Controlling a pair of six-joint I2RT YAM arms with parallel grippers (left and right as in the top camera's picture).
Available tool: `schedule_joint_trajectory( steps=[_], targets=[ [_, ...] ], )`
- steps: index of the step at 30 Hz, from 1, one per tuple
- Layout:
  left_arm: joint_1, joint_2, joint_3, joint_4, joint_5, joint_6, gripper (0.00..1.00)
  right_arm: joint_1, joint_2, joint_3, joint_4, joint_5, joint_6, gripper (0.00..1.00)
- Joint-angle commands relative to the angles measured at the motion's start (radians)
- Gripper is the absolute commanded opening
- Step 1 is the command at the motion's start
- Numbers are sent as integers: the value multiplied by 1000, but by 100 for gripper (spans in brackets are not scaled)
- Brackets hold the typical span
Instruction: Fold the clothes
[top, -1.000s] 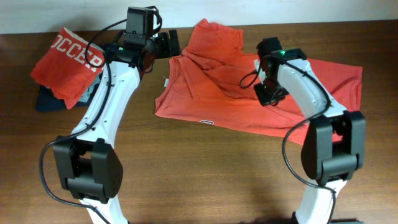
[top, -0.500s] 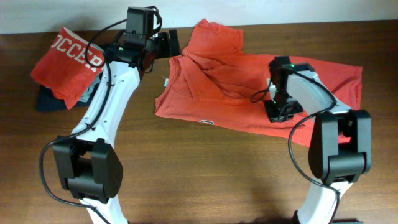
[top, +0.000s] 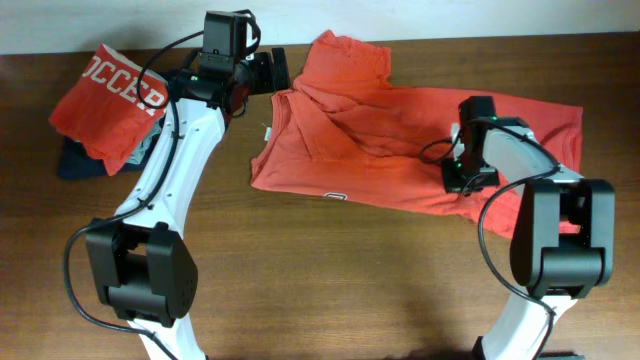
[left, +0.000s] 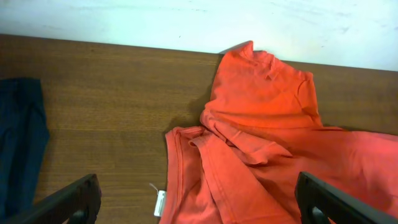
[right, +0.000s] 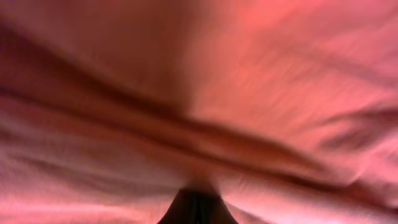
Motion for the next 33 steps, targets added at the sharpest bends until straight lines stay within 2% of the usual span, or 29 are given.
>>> schedule_joint_trajectory(
  steps=[1,5,14,30,33],
  targets=[
    [-2,5,16,-1,-7,1,99,-45,5,-11,49,32,9,4],
    [-2,5,16,-1,-7,1,99,-80,5,3,58,31,9,4],
    [-2,5,16,-1,-7,1,99,-99,2,59,-101,-101,9,4],
    [-2,5,16,1,-6,1,99,-99,2,59,-102,-142,5,4],
    [-2,5,16,-67,-5,1,99,-99,2,59,-102,-142,5,4]
  ],
)
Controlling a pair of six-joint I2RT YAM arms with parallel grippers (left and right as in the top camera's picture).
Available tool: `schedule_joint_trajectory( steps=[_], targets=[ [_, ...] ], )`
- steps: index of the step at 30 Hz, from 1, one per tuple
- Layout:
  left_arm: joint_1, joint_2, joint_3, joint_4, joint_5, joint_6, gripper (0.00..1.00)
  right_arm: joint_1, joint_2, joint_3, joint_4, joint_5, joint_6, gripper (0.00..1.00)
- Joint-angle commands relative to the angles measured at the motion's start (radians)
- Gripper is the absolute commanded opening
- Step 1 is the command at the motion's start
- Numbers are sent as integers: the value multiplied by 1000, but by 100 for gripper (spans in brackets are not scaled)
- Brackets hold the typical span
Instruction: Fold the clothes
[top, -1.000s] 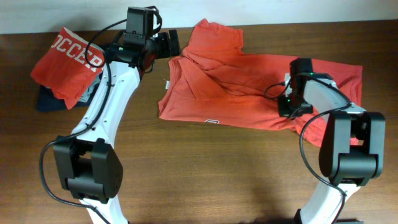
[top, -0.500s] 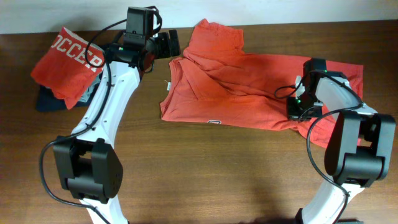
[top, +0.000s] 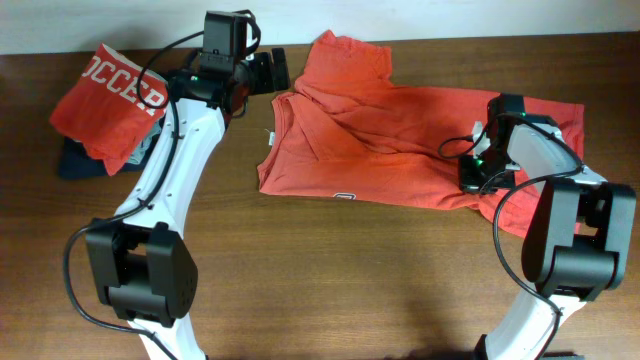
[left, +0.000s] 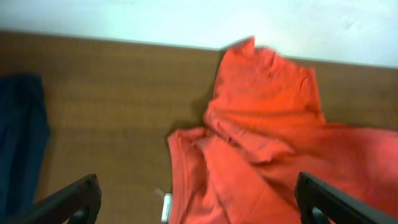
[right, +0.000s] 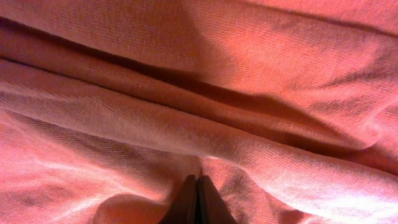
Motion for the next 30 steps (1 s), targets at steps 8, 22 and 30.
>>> schedule_joint_trajectory(
  steps=[8,22,30],
  targets=[
    [-2,7,13,-366,5,-3,99,-2,1,20,16,-14,2,5],
    [-88,117,-147,-349,4,-14,4,-2,2,20,23,-14,2,6],
    [-97,175,-148,-349,4,-14,4,-2,2,20,22,-14,2,6]
  ],
)
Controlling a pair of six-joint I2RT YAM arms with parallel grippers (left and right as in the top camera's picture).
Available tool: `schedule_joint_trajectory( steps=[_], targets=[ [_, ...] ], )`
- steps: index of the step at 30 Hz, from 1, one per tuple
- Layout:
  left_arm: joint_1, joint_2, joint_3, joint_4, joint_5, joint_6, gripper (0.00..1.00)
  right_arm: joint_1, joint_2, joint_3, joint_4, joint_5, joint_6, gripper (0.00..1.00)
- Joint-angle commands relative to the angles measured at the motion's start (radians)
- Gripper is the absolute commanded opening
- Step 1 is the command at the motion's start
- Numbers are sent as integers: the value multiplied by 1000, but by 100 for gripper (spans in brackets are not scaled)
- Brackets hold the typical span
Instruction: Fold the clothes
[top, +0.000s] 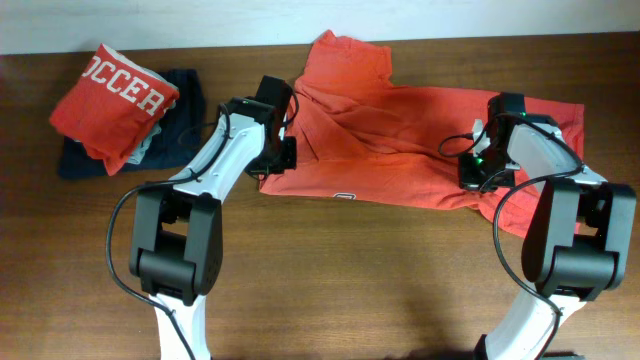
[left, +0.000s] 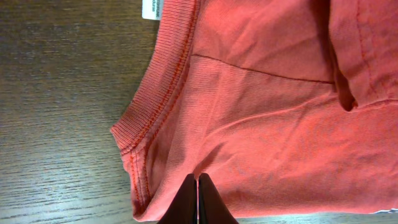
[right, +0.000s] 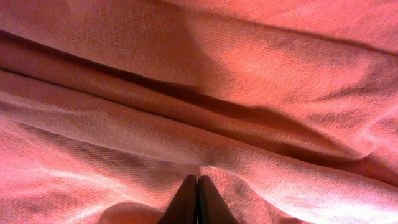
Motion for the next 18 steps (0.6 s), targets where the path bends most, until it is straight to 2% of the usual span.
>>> schedule_joint_trajectory(
  steps=[1,9,18],
  targets=[
    [5,27,0,2,3,-6,4,-2,2,18,2,-10,1,6],
    [5,91,-9,0,82,-6,4,-2,2,18,-5,-10,1,6],
    [6,111,-10,-37,-34,-6,4,-2,2,18,-8,-10,1,6]
  ],
)
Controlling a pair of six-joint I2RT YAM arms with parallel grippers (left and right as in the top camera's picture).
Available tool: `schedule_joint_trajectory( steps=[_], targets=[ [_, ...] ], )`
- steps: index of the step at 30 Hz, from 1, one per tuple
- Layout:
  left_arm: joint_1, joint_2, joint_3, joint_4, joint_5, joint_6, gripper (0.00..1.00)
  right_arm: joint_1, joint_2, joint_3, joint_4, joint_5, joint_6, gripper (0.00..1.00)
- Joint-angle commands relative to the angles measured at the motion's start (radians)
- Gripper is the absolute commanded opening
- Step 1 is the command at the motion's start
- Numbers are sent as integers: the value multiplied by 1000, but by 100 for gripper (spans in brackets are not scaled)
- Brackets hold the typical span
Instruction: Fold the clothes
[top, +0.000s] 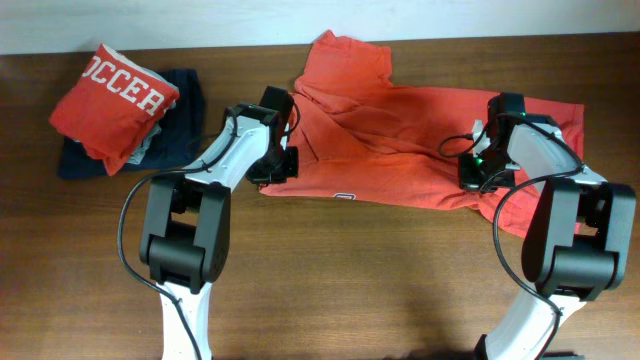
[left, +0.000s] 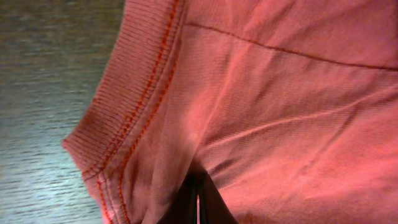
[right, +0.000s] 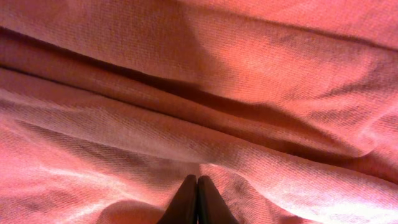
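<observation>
An orange T-shirt (top: 390, 140) lies spread and rumpled across the back middle of the table, one sleeve bunched at the back. My left gripper (top: 278, 168) is shut on the orange T-shirt at its left edge beside the ribbed collar (left: 134, 93); its dark fingertips (left: 198, 202) pinch the cloth. My right gripper (top: 474, 178) is shut on the orange T-shirt near its right front edge, with fingertips (right: 198, 200) closed on a fold. The wrist views show only cloth.
A folded red shirt with white letters (top: 112, 100) rests on a dark blue garment (top: 185, 120) at the back left. The wooden table (top: 330, 280) runs bare toward the front. A white wall borders the back edge.
My left gripper has drawn closer onto the shirt's left edge beside the collar, still shut on the cloth. My right gripper and the shirt look unchanged.
At first my left gripper hung open high near the back, and my right was shut on the shirt's middle right. Then the right had shifted rightward, stretching the shirt. Later the left was down, shut on the shirt's left edge, where it stays.
</observation>
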Motion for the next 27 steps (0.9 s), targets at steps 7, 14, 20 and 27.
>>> schedule_joint_trajectory(
  steps=[7,14,20,27],
  targets=[
    [11,28,-7,-54,-182,-6,4,-2,2,18,-4,-10,1,10],
    [29,28,-7,-54,-201,-5,4,-3,2,19,13,-8,-7,11],
    [52,28,-7,-55,-212,-5,4,-4,1,35,87,4,-7,17],
    [73,28,-7,-54,-211,-2,4,-4,0,137,14,2,-8,18]
  ],
)
